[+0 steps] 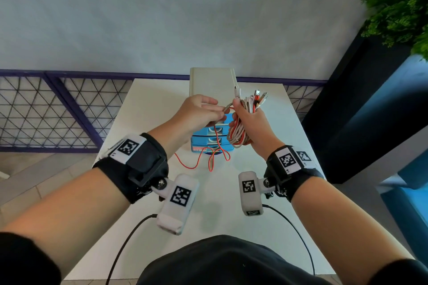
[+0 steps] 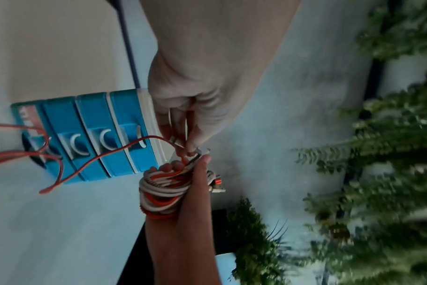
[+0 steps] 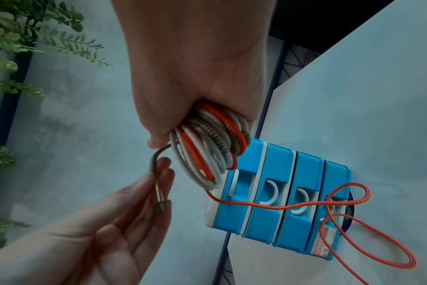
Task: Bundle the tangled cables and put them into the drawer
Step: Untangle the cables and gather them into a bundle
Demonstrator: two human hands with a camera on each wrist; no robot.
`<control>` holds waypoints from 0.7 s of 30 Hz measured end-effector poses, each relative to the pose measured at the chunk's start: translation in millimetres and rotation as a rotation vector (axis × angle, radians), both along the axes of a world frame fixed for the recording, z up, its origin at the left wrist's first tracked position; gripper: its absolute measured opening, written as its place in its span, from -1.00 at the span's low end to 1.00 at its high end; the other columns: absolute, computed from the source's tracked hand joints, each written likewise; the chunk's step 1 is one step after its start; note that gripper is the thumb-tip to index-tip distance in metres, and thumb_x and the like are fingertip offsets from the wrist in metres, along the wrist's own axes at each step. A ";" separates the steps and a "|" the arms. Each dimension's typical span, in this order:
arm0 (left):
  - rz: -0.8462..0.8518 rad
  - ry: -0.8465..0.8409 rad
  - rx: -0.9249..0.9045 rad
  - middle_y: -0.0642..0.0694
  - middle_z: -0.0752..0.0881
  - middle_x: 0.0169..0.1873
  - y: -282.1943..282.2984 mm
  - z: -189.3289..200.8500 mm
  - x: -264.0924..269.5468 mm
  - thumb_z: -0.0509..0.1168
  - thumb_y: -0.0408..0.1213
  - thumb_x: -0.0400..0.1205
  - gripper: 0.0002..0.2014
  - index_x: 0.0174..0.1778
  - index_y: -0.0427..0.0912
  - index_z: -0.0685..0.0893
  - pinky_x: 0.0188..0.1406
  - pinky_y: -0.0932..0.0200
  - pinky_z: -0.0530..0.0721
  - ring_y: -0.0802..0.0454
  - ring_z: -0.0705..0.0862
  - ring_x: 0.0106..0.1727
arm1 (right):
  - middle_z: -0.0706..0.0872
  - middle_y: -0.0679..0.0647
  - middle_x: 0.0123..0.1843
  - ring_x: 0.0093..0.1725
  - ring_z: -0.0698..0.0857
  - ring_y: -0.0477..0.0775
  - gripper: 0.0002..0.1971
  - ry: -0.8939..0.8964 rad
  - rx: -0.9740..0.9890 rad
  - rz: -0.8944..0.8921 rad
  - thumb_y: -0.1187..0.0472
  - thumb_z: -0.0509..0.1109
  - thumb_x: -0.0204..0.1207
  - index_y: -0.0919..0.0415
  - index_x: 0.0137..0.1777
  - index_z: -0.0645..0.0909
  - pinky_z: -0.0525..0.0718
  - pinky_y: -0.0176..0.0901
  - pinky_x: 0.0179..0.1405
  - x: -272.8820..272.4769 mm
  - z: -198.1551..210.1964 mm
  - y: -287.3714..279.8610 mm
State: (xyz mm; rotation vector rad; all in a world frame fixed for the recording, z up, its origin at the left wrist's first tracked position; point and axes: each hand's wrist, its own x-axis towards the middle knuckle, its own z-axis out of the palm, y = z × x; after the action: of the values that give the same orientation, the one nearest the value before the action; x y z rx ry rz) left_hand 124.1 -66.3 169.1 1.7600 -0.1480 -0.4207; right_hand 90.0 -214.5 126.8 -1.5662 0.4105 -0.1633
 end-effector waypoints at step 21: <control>-0.222 -0.431 0.390 -0.06 0.67 0.22 18.4 -12.8 16.1 0.08 -0.19 0.74 -0.73 0.26 -0.14 0.60 0.28 0.09 0.56 0.03 0.63 0.23 | 0.65 0.12 -0.29 -0.33 0.70 0.02 -0.87 -0.094 0.452 0.228 0.41 0.31 0.60 0.29 0.10 0.60 0.77 -0.03 -0.23 -16.4 11.2 -2.0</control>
State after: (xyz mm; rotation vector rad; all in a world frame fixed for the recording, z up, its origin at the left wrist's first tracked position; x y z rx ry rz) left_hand 140.2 -47.9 156.2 2.2127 -0.6063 -0.2308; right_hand 73.6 -216.5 138.0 -1.1429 0.1753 0.0319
